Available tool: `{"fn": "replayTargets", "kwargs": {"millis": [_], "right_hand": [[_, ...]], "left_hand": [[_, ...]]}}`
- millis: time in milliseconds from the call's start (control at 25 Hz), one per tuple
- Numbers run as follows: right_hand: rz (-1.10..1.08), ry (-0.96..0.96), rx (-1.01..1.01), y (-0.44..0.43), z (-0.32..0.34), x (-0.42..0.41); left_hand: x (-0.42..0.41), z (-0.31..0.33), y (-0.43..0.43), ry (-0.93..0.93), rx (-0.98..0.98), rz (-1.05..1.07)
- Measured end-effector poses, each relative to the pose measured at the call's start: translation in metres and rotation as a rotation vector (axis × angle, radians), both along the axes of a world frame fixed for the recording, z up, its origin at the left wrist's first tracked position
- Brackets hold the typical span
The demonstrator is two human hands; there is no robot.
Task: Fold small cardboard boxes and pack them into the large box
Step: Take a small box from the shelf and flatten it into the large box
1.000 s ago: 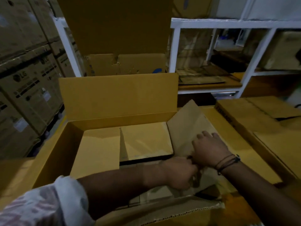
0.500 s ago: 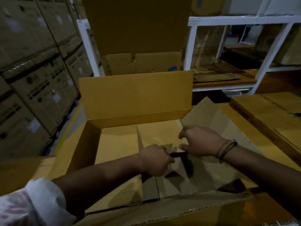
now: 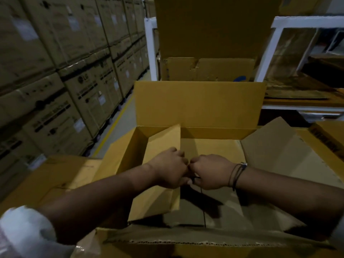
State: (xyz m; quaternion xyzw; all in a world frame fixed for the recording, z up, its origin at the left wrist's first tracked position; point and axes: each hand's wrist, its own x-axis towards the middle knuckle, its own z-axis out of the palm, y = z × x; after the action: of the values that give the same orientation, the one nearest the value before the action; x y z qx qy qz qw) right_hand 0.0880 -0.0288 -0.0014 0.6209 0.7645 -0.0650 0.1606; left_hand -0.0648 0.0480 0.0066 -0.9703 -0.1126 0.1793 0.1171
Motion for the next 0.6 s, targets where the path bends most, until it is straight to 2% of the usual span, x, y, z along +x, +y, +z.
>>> {"fn": "replayTargets", "kwargs": {"millis": [240, 440, 600], "right_hand": [[0.137, 0.242, 0.150, 0.034, 0.007, -0.053], [0.242, 0.246, 0.132, 0.076, -0.025, -0.118], [0.259, 0.240, 0.089, 0.084, -0.039, -0.134]], "left_hand": [[-0.062, 0.051, 0.010, 0.026, 0.265, 0.312], [-0.110, 0.037, 0.026, 0.157, 0.249, 0.592], [-0.130, 0.015, 0.037, 0.180, 0.172, 0.679]]}}
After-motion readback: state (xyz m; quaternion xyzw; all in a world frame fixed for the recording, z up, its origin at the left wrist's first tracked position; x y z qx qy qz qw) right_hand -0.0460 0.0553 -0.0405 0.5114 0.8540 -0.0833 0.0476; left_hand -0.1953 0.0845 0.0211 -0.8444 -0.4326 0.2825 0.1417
